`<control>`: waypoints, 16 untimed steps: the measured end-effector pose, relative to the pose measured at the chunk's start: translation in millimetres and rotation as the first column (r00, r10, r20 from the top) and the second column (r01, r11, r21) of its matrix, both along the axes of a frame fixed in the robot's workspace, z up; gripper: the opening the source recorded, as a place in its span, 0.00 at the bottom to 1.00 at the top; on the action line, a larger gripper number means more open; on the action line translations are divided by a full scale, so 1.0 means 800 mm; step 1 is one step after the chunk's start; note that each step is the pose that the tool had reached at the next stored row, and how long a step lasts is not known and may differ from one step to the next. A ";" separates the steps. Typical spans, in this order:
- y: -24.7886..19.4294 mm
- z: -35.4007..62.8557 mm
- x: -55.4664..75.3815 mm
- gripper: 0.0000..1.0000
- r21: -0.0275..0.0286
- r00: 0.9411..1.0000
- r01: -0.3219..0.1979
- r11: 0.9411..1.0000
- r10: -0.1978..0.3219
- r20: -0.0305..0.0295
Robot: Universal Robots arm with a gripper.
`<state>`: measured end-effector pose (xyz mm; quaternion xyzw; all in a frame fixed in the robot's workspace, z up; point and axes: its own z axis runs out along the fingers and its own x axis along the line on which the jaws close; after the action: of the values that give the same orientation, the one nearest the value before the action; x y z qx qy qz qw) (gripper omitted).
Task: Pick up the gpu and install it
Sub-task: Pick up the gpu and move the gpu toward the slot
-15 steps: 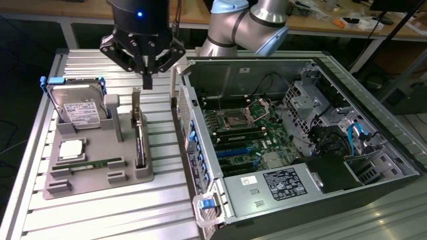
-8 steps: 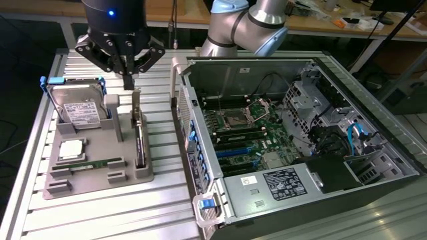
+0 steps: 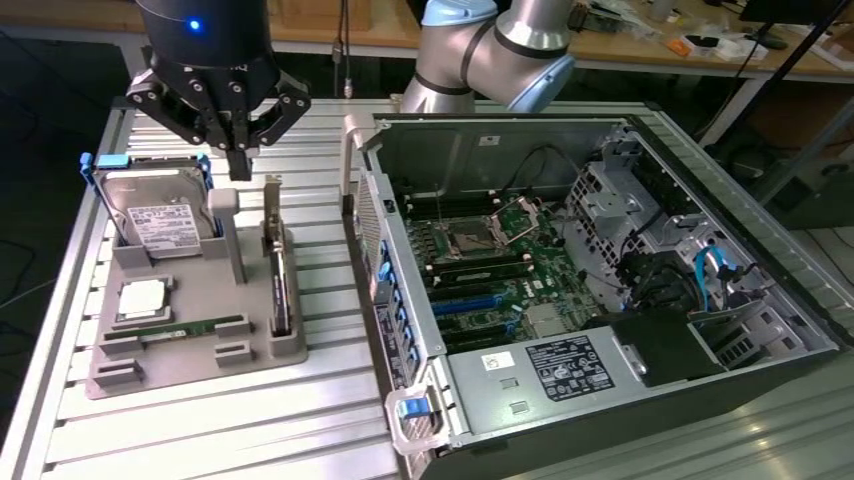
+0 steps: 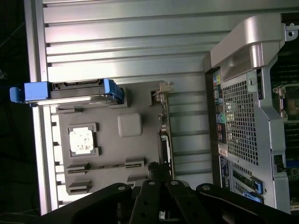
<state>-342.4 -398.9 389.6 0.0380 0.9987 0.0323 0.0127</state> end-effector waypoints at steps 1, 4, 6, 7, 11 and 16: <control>0.0000 0.000 0.000 0.11 0.000 1.000 0.000 1.000 0.000 0.000; 0.0000 0.000 0.000 0.11 0.000 1.000 0.000 1.000 0.000 0.000; 0.0000 0.000 0.000 0.11 0.000 1.000 0.000 1.000 0.000 0.000; 0.0000 0.000 0.000 0.11 0.000 1.000 0.000 1.000 0.000 0.000; 0.0000 0.000 0.000 0.11 0.000 1.000 0.000 1.000 0.000 0.000; 0.0000 0.000 0.000 0.30 0.000 1.000 0.000 1.000 0.000 0.000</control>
<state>-342.4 -398.9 389.6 0.0380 0.9987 0.0325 0.0127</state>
